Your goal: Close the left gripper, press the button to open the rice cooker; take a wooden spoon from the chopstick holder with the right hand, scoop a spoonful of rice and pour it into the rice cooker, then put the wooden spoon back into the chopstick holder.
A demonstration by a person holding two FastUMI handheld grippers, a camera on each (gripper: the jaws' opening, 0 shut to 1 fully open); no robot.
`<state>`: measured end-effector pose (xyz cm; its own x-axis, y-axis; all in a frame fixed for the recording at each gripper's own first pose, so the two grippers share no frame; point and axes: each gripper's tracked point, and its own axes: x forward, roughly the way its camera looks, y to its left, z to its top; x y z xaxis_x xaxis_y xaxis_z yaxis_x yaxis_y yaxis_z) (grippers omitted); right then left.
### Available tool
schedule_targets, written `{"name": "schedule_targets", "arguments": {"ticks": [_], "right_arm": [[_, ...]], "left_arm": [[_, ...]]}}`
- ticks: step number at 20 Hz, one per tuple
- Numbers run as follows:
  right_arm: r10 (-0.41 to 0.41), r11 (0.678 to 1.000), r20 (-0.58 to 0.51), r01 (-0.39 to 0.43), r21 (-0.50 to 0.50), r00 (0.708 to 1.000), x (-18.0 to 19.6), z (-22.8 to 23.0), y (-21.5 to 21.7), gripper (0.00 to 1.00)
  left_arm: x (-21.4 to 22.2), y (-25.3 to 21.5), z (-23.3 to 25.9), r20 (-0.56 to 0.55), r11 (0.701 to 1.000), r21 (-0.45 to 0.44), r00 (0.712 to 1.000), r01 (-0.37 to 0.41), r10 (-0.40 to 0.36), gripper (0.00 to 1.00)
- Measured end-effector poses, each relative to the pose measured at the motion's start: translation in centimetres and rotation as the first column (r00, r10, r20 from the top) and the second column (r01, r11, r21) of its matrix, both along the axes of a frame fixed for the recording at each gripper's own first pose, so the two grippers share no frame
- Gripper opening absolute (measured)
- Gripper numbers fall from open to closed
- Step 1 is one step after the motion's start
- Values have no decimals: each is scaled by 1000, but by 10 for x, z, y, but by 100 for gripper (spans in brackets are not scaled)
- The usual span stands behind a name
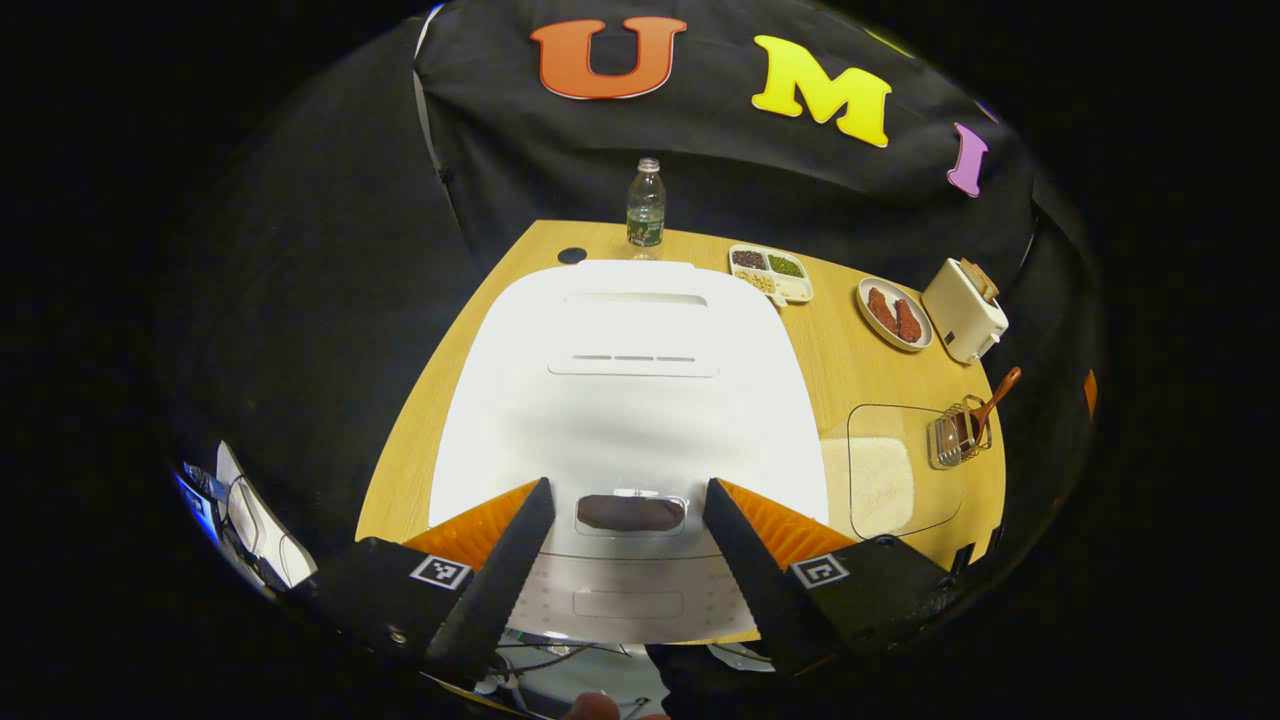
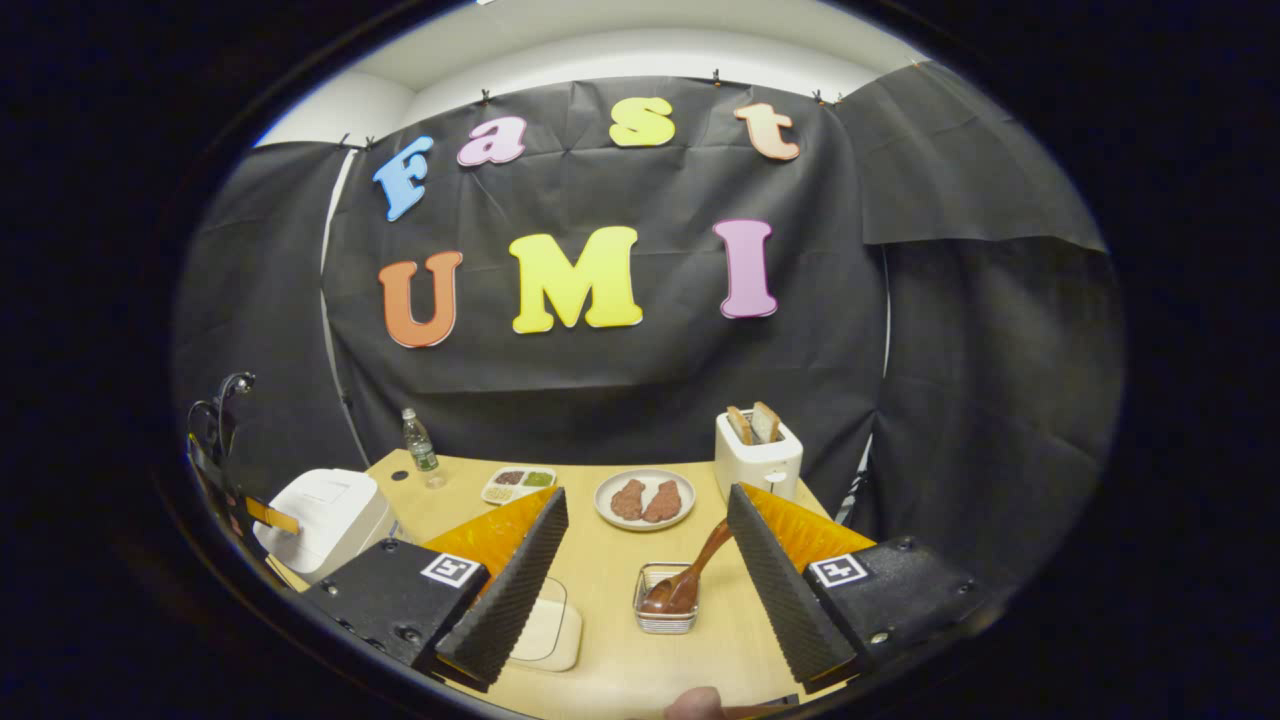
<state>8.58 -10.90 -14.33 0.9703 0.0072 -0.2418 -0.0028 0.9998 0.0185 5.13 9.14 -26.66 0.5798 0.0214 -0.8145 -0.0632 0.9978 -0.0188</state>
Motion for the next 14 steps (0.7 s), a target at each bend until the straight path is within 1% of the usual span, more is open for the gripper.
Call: {"name": "schedule_targets", "arguments": {"ticks": [3, 6, 8, 10, 12, 14], "right_arm": [[42, 999, -10, -42, 21, 999, 10, -3, 9, 100], [83, 996, -2, -83, 42, 997, 21, -1, 14, 100], [118, 993, 11, -118, 16, 993, 32, 0, 15, 100], [162, 987, 10, -162, 7, 987, 38, 0, 21, 100], [183, 983, 14, -183, 11, 983, 42, 2, 21, 100], [183, 983, 18, -184, 18, 983, 44, 5, 21, 100]], "left_arm": [[1, 0, 1, 13, 1000, -7, 1000, -18, 18, 100], [8, 0, 3, 67, 999, 5, 997, -42, 42, 100], [7, 1, 5, 73, 997, 2, 994, -78, 77, 99], [7, -4, 10, 84, 995, -14, 991, -101, 101, 96], [13, -5, 22, 138, 993, -3, 984, -117, 116, 96], [18, -5, 40, 196, 992, 7, 972, -130, 126, 96]]}}
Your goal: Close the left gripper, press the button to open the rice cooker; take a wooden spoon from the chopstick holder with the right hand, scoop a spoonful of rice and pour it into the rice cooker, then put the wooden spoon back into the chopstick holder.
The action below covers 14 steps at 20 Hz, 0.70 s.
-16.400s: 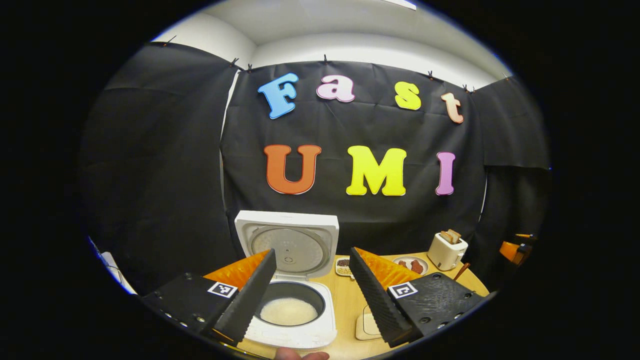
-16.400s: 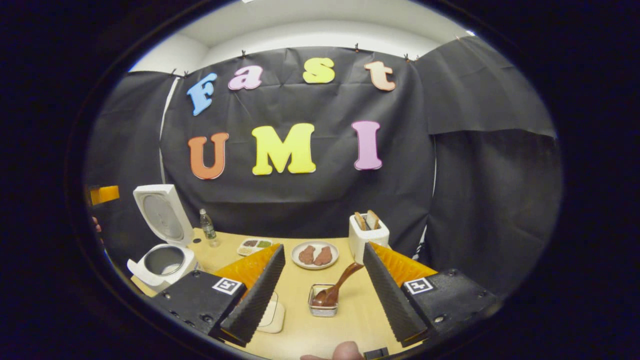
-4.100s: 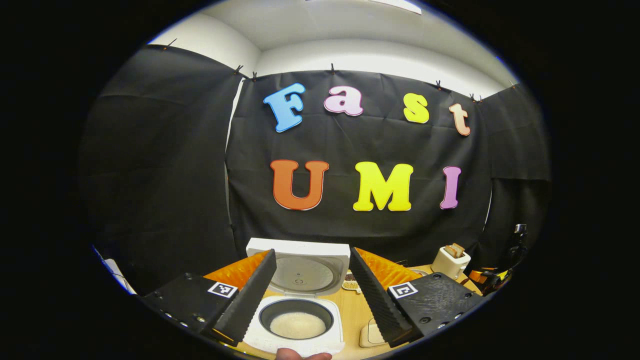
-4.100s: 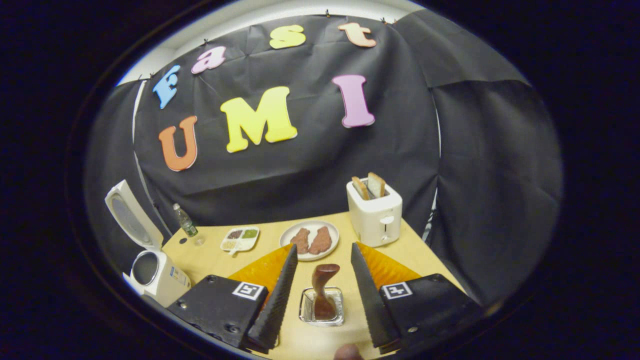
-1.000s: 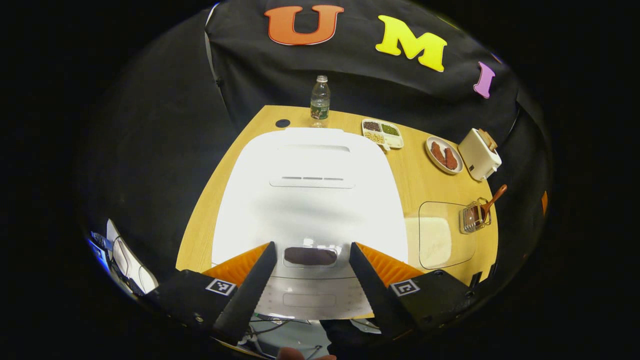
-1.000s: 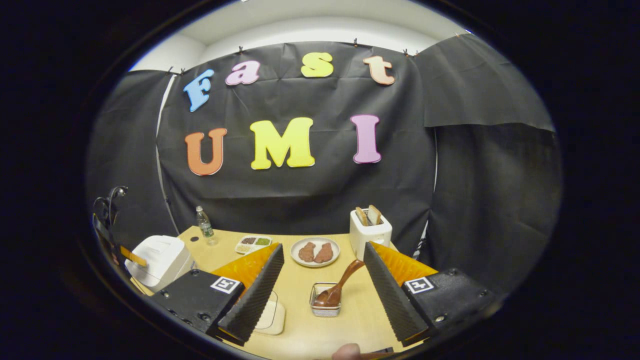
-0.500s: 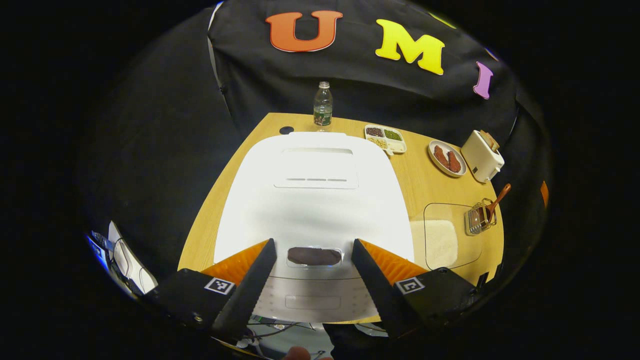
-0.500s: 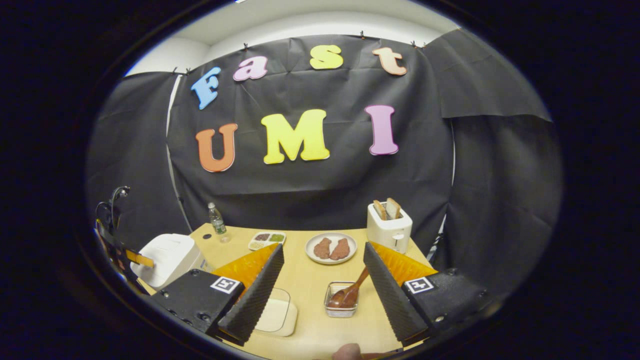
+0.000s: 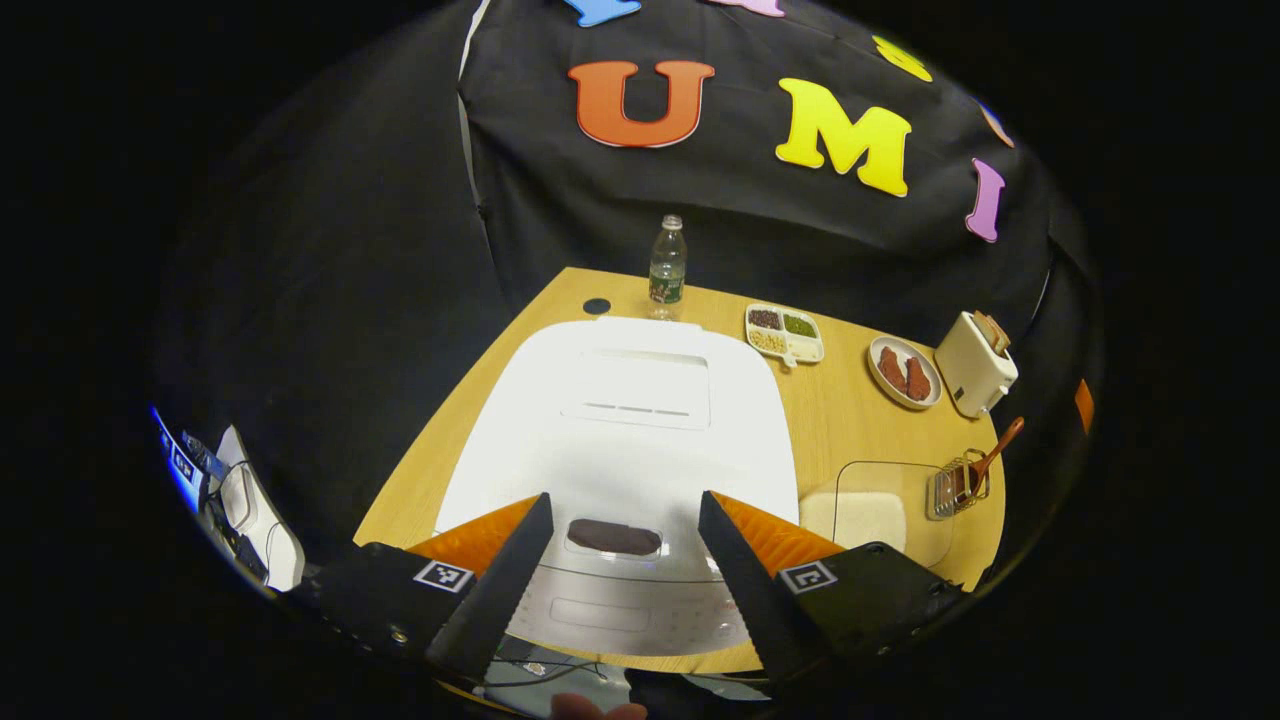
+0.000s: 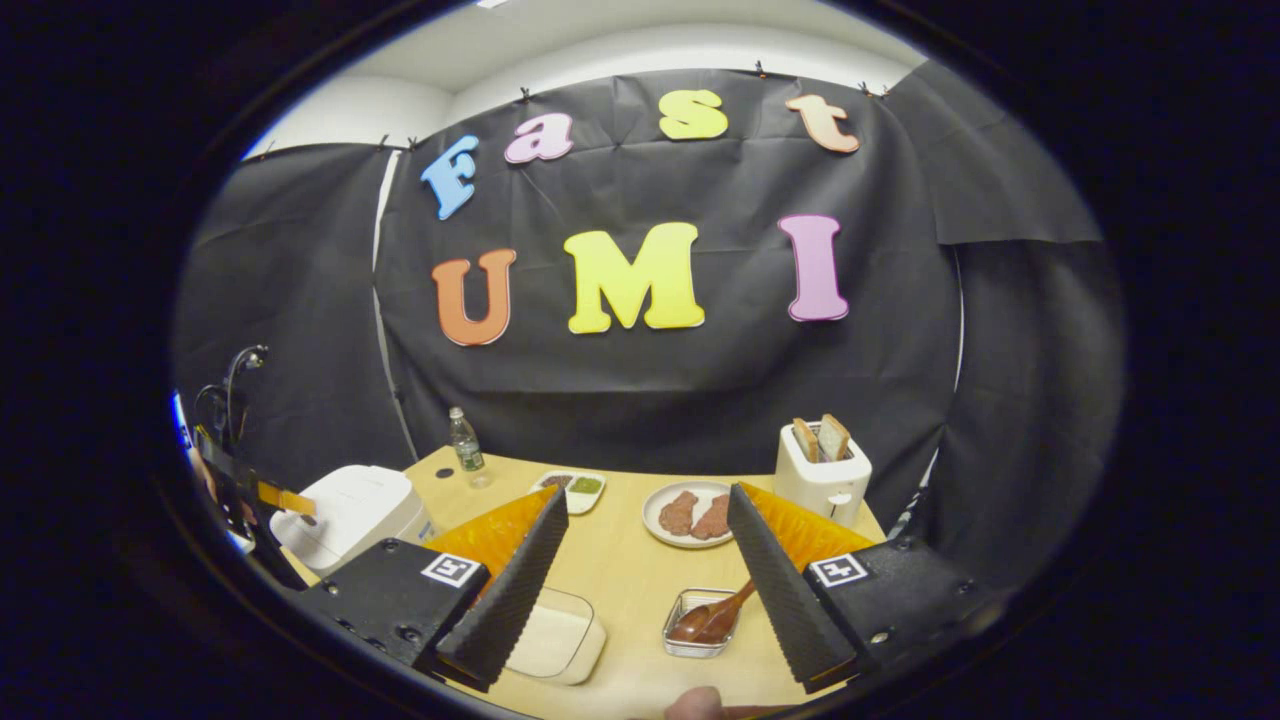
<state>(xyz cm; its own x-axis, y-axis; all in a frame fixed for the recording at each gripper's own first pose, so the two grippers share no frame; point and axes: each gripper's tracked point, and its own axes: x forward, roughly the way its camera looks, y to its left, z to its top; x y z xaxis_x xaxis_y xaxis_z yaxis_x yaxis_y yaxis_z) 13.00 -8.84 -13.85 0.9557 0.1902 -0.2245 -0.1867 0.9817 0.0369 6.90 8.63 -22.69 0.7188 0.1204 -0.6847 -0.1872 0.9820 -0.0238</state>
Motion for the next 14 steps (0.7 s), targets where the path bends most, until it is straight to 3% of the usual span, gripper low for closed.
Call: {"name": "schedule_targets", "arguments": {"ticks": [4, 5, 6, 10, 14], "right_arm": [[-24, 1000, 33, 23, 8, 999, -11, 18, 3, 100], [-38, 999, 51, 38, 1, 998, -17, 26, 5, 100], [-51, 999, 70, 51, 0, 996, -26, 33, 7, 100], [-101, 995, 131, 102, 2, 986, -76, 65, 25, 100], [-141, 990, 178, 142, 4, 974, -143, 90, 48, 100]], "left_arm": [[3, -18, 68, 203, 999, 12, 979, 33, -35, 95], [1, -20, 85, 251, 999, 23, 967, 46, -50, 100], [-4, -23, 102, 299, 998, 34, 952, 58, -65, 95], [-33, -39, 165, 474, 987, 124, 868, 98, -146, 95], [-86, -63, 192, 562, 982, 101, 805, 160, -189, 95]]}}
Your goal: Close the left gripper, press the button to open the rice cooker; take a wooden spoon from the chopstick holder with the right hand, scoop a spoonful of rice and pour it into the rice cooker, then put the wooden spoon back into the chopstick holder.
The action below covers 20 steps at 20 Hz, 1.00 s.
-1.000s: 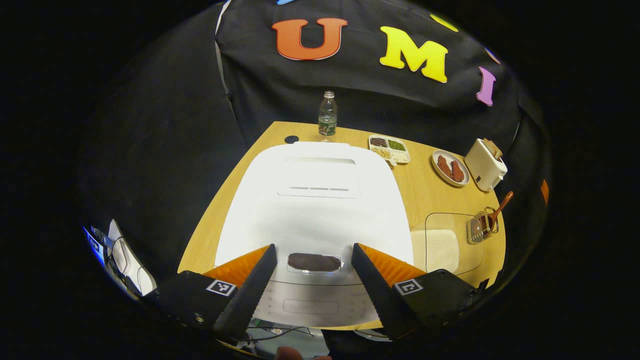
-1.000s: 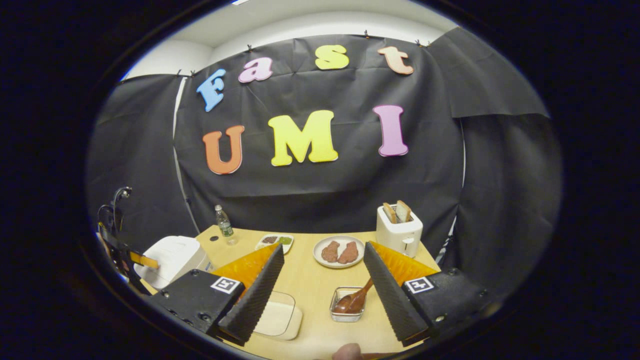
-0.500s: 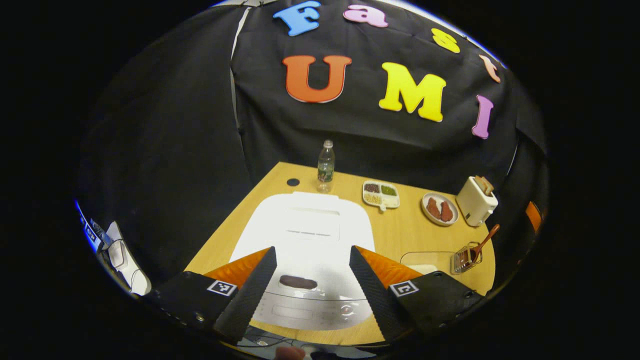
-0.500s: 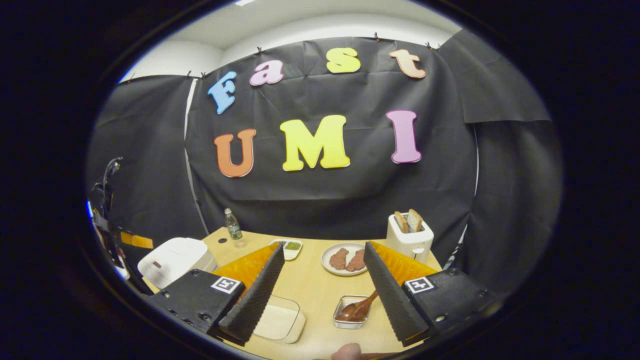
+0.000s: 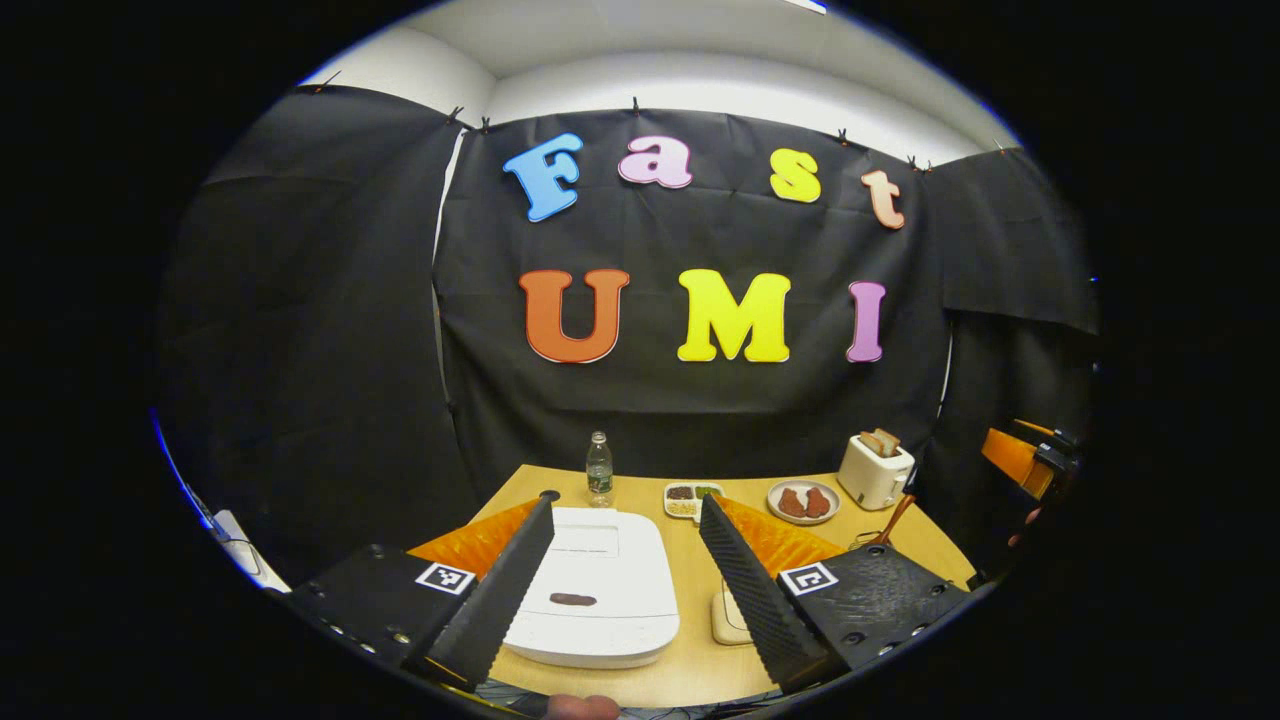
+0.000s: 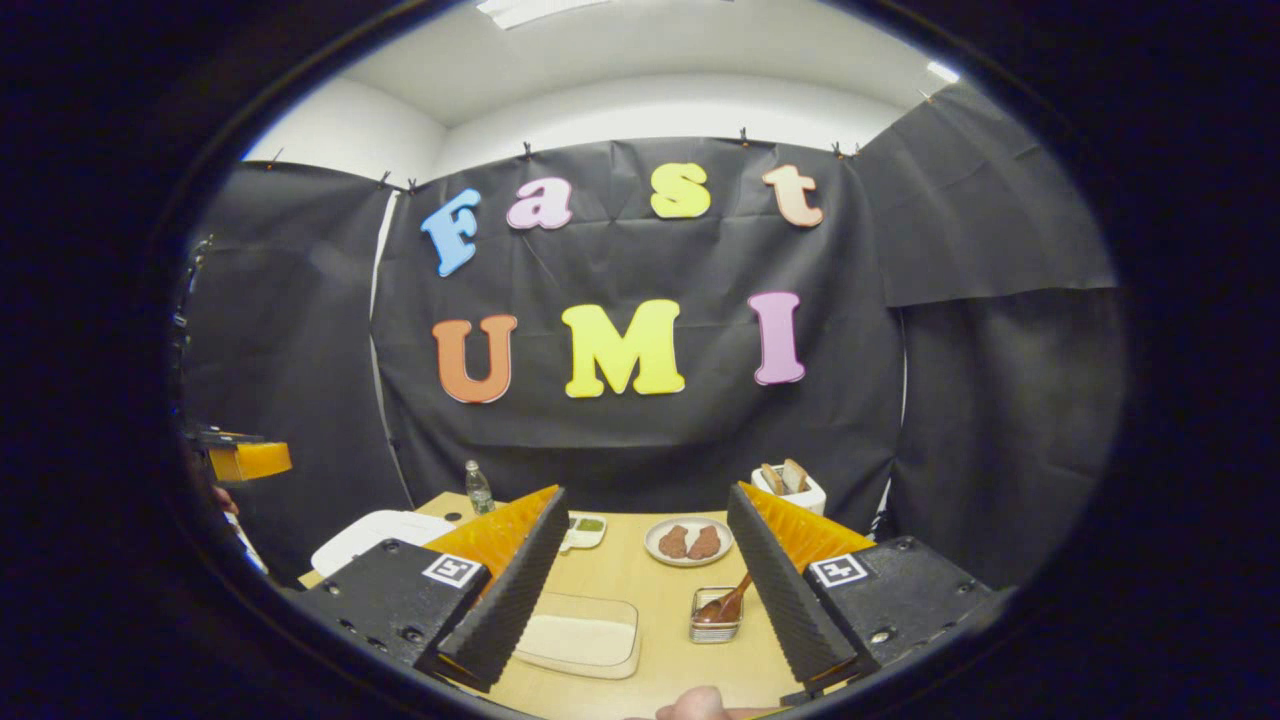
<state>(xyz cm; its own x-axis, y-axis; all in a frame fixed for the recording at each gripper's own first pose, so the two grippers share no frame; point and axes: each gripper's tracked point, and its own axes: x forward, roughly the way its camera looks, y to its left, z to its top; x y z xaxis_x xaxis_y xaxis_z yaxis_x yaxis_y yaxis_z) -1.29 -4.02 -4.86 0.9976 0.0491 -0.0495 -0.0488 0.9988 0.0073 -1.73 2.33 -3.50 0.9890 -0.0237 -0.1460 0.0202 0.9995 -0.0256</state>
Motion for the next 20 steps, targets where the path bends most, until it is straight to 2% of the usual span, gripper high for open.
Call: {"name": "schedule_targets", "arguments": {"ticks": [4, 9, 12, 17, 20], "right_arm": [[-24, 998, 38, 26, -53, 999, -64, 11, 22, 100], [0, 999, 31, 1, -34, 1000, -115, 13, 44, 100], [-9, 1000, 24, 10, -22, 1000, -132, 12, 44, 100], [-28, 1000, 9, 29, -13, 1000, -141, 4, 40, 100], [-37, 999, 0, 37, -12, 999, -140, 5, 34, 100]], "left_arm": [[-46, -11, 12, 86, 999, 7, 996, 38, -38, 95], [-96, -47, 23, 150, 995, -26, 984, 100, -96, 95], [-106, -54, 32, 179, 995, 27, 978, 101, -104, 95], [-112, -63, 41, 211, 995, -13, 973, 96, -91, 95], [-113, -63, 41, 214, 996, -4, 973, 90, -87, 95]]}}
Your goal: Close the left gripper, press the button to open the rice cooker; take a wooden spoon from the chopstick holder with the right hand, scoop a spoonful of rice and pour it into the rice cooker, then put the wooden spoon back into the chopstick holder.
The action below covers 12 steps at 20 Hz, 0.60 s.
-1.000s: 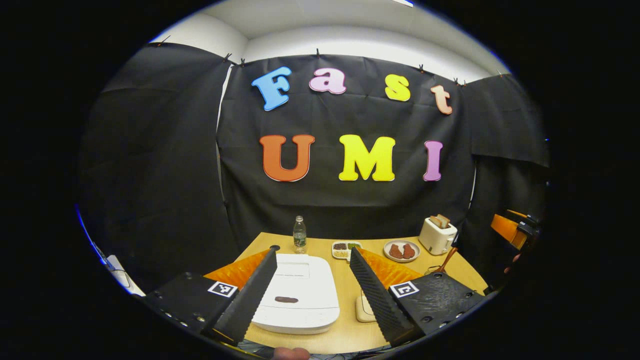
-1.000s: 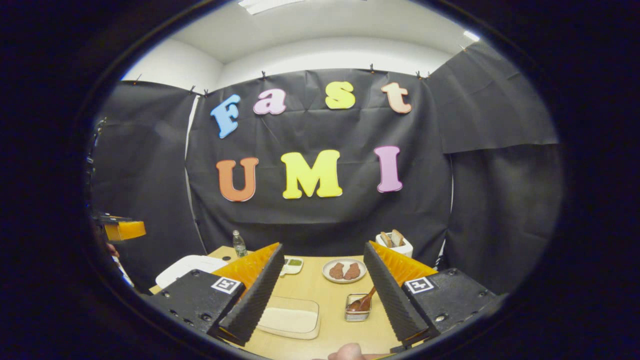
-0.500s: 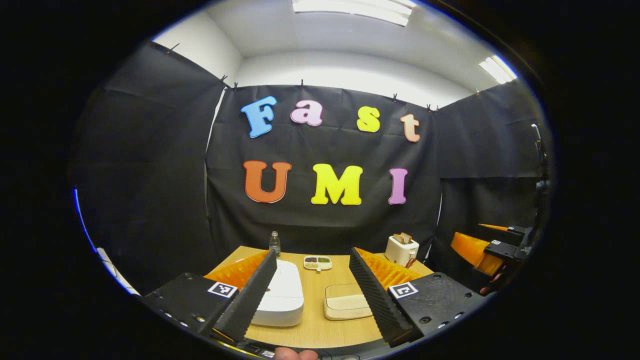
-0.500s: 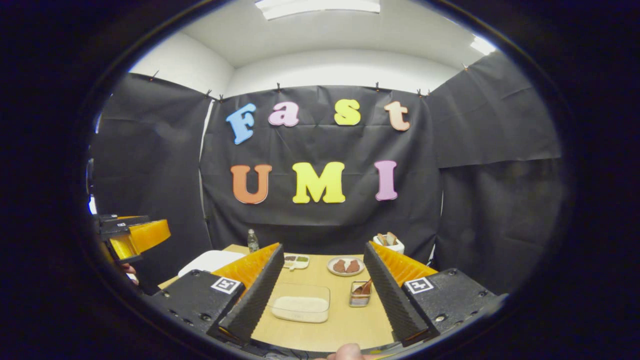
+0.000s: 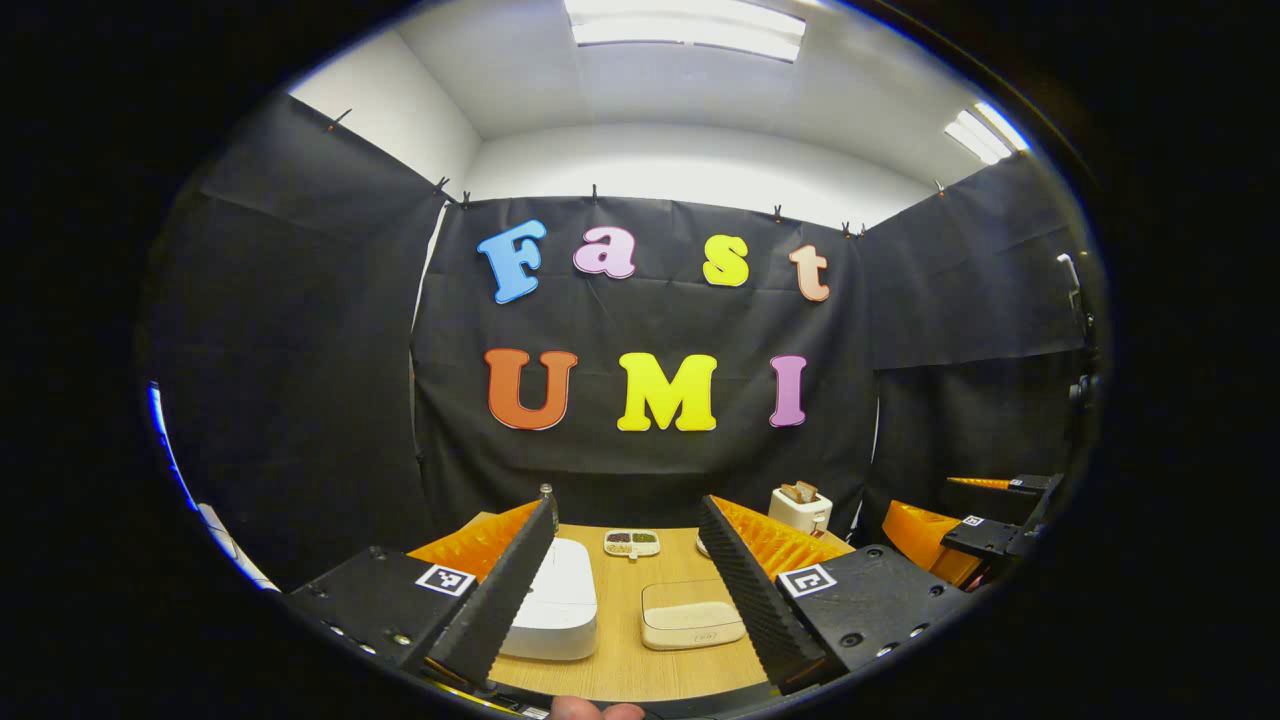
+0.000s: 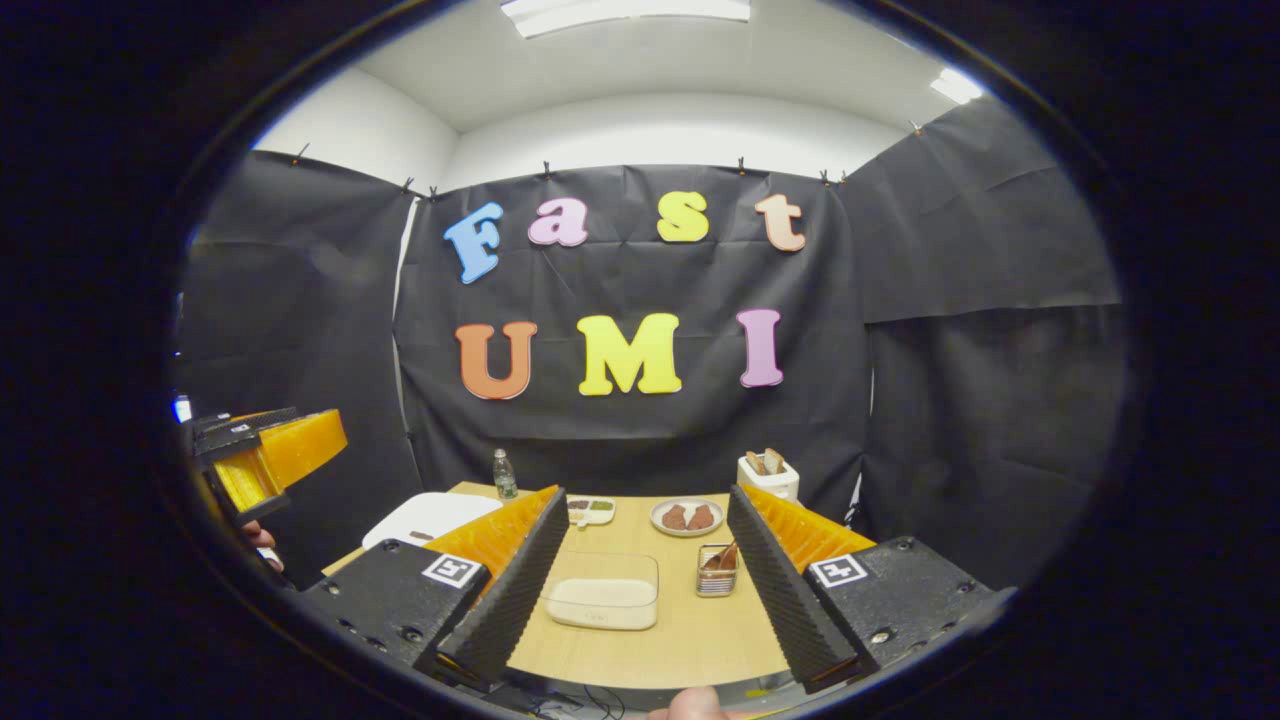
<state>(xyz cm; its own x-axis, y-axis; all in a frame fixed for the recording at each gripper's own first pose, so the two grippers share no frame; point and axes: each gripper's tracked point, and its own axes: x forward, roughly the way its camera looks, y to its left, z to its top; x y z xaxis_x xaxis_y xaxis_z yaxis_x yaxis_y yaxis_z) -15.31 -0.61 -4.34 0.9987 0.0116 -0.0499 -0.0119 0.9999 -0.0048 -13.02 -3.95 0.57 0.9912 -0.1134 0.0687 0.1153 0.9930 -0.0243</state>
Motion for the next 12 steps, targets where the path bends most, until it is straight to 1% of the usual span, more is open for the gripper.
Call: {"name": "schedule_targets", "arguments": {"ticks": [2, 4, 9, 12], "right_arm": [[-11, 1000, 6, 11, 3, 1000, 2, 2, -4, 100], [-18, 1000, 5, 18, 6, 1000, 3, 1, -6, 100], [-10, 1000, -2, 10, -10, 1000, 4, 0, -6, 100], [-9, 1000, -5, 9, -14, 1000, 3, -1, -7, 100]], "left_arm": [[-1, -3, 1, 6, 1000, 18, 1000, 7, -7, 94], [-1, 4, 0, 9, 999, 39, 1000, -13, 13, 95], [-2, 3, 0, 14, 999, 39, 1000, -17, 16, 95], [2, 2, 0, 17, 998, 57, 1000, -14, 13, 94]]}}
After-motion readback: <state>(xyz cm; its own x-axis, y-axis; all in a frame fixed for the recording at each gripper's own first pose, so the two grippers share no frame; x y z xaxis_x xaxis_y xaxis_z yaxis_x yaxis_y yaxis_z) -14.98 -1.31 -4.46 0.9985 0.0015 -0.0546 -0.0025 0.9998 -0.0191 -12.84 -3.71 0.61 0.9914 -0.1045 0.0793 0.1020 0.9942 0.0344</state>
